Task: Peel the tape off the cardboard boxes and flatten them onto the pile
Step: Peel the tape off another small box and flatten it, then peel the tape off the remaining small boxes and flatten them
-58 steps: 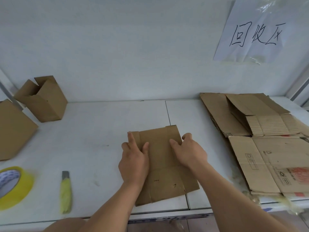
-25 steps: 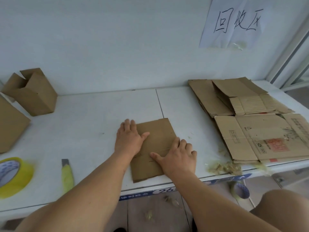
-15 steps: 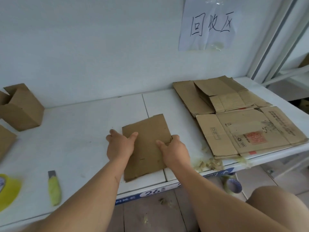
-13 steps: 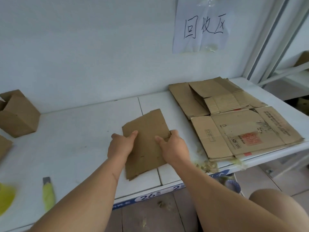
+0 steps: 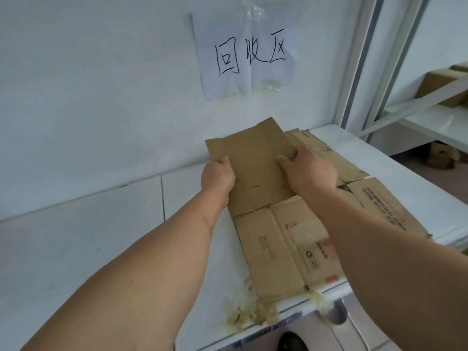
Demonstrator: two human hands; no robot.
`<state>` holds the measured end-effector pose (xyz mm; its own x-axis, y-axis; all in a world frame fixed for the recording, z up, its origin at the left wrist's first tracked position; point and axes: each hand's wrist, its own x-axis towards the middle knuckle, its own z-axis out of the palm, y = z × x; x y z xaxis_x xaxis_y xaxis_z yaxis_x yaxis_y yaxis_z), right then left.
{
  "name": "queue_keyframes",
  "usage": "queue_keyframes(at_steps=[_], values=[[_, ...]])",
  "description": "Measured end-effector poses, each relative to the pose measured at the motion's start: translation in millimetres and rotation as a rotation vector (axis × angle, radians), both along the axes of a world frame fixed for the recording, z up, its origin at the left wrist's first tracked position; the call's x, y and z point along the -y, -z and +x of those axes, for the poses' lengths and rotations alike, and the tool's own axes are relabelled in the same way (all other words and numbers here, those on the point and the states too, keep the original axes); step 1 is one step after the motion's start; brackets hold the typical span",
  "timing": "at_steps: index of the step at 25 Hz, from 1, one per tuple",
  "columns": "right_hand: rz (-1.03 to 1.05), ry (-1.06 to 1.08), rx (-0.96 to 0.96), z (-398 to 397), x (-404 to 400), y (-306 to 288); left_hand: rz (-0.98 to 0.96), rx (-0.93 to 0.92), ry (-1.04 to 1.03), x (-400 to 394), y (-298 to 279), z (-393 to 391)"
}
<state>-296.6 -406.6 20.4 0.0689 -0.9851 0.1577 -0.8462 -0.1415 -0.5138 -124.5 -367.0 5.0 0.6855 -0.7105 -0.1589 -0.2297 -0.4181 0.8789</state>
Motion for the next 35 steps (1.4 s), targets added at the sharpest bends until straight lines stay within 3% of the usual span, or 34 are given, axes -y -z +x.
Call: queue_keyframes(at_steps=[7, 14, 18, 20, 23, 28, 31, 35], values=[[0.007, 0.041, -0.139, -34, 88, 59, 0.265, 0.337, 0.034, 80, 40, -31], [0.009, 0.091, -0.343, -30, 91, 105, 0.31, 0.598, 0.059, 73, 87, -39], [-0.254, -0.036, -0.412, -12, 84, 81, 0.255, 0.601, 0.094, 65, 74, -29], [-0.372, -0.177, -0.376, 11, 66, 62, 0.203, 0.639, 0.086, 39, 59, -15], [-0.473, -0.379, -0.36, 56, 21, 46, 0.172, 0.951, 0.145, -23, 44, 27], [-0.444, -0.651, -0.373, 155, -93, 53, 0.251, 1.292, 0.241, -160, 31, 126], [-0.405, -0.774, -0.365, 222, -159, 57, 0.382, 1.35, 0.196, -241, 29, 186], [-0.389, -0.892, -0.339, 306, -218, 57, 0.35, 1.293, 0.057, -317, 33, 257]])
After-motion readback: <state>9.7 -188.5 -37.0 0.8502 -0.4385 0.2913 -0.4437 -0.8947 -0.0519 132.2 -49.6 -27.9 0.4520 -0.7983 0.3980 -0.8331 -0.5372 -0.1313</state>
